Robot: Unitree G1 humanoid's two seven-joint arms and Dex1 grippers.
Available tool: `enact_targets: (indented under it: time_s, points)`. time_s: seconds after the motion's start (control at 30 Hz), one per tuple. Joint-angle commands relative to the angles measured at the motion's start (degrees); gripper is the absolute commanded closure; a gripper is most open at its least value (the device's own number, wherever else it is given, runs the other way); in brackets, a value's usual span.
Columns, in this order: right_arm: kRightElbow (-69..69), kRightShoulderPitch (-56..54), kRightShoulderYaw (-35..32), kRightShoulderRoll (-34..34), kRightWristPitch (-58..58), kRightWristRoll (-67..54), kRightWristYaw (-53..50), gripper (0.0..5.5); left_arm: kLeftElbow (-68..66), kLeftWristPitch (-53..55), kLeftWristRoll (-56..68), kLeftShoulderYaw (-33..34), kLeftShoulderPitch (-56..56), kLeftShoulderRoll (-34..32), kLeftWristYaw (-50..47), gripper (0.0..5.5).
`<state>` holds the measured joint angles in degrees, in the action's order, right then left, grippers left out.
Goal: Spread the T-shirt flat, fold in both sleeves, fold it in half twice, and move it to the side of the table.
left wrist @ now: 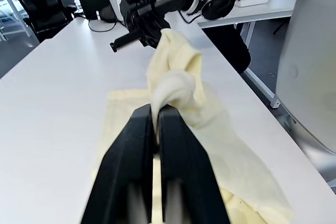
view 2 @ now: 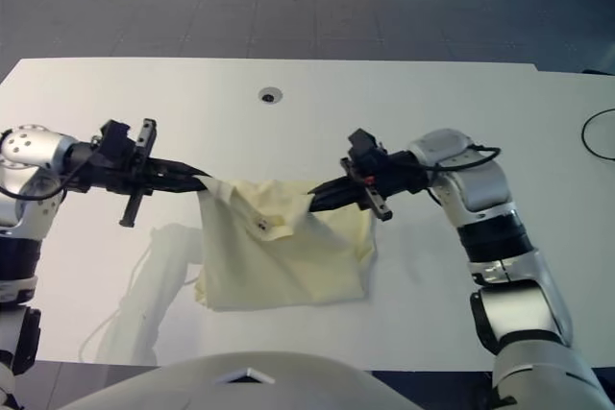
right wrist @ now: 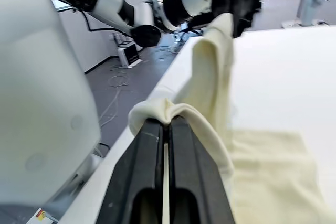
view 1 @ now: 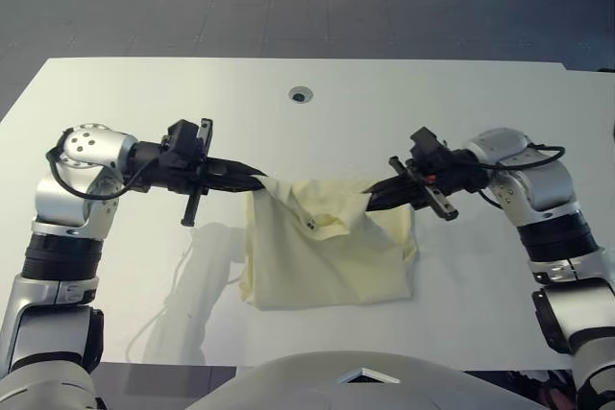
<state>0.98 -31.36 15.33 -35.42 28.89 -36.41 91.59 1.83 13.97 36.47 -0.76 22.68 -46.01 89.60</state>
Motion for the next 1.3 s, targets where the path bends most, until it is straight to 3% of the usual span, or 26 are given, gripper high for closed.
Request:
enact_targets:
  time_s: [0.03,0.23,0.43,0.57,0.77,1.13,1.23,1.3]
  points:
    - [1.0,0.8,0.0,-1.2,0.3,0.7,0.4,5.5,2.9,1.8,1.3,1.2,-1.1,-1.6,1.1,5.49]
    - [-13.3,-0.2,-1.8,-3.8,-5.1,6.9,0.6,5.5,-3.4,-2.5,-5.8,-2.2,-0.5,-0.2,1.5,5.49]
    - [-35.6,-5.6,-2.2,-3.0,-14.1,16.5,-1.4,5.5,-18.7,-11.2,-15.6,-7.7,3.8,5.5,-0.2,5.49]
    - [-44.9,-8.4,-2.8,-1.1,-18.1,19.9,-2.4,5.5,-28.0,-16.3,-18.6,-7.9,8.1,9.8,-2.6,5.49]
    - [-49.4,-9.9,-4.4,0.9,-19.9,21.8,-1.9,5.5,-38.5,-21.6,-21.2,-7.1,13.8,14.3,-4.8,5.49]
    - [-53.6,-11.1,-5.8,2.3,-19.7,25.1,-3.0,5.5,-48.9,-27.2,-29.1,-10.0,15.1,15.0,-5.5,5.49]
    - [-55.7,-12.3,-6.4,2.5,-18.0,25.9,-5.4,5.5,-51.3,-28.3,-31.4,-10.2,16.1,15.1,-7.6,4.92]
    - [-57.6,-13.2,-7.1,2.8,-16.1,26.5,-7.7,5.1,-53.4,-28.6,-32.2,-9.5,17.6,15.7,-10.2,4.53]
